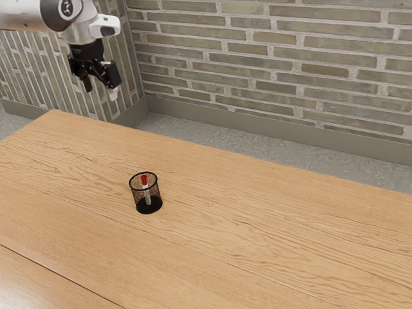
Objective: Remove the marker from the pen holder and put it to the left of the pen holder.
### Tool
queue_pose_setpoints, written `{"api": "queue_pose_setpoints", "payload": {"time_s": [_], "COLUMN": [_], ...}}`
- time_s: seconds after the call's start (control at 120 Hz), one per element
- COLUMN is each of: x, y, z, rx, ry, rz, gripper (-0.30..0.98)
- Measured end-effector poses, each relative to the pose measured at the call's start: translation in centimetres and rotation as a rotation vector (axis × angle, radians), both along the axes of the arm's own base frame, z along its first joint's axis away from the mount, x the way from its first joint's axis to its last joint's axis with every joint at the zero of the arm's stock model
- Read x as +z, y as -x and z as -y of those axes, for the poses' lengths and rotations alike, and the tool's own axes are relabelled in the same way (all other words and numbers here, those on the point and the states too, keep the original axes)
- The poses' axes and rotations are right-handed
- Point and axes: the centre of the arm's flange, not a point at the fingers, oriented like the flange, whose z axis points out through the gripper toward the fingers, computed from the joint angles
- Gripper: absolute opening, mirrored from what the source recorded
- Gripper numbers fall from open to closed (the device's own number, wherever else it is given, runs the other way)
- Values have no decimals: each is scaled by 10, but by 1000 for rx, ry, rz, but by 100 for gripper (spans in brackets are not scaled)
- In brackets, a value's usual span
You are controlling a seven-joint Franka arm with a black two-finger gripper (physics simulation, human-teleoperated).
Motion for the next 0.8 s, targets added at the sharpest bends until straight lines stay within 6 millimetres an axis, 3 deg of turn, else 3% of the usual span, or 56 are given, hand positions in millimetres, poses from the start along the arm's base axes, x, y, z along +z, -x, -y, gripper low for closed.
{"api": "queue_pose_setpoints", "payload": {"time_s": [0.158, 0.2, 0.258, 0.3, 0.342, 0.392, 0.5, 0.6, 0.8], "x": [-2, -7, -29, -44, -70, -109, -145, -165, -213], "y": [0, -2, -8, -12, -11, -9, -15, -16, 12], "z": [4, 14, 34, 62, 87, 99, 101, 95, 100], "rx": [-12, -29, -67, -131, -199, -264, -349, -400, -532], "ry": [6, 9, 7, -15, -35, -51, -74, -88, -130], "rz": [-12, -23, -64, -87, -113, -131, -99, -89, -57], "gripper": [69, 69, 69, 69, 68, 68, 69, 69, 69]}}
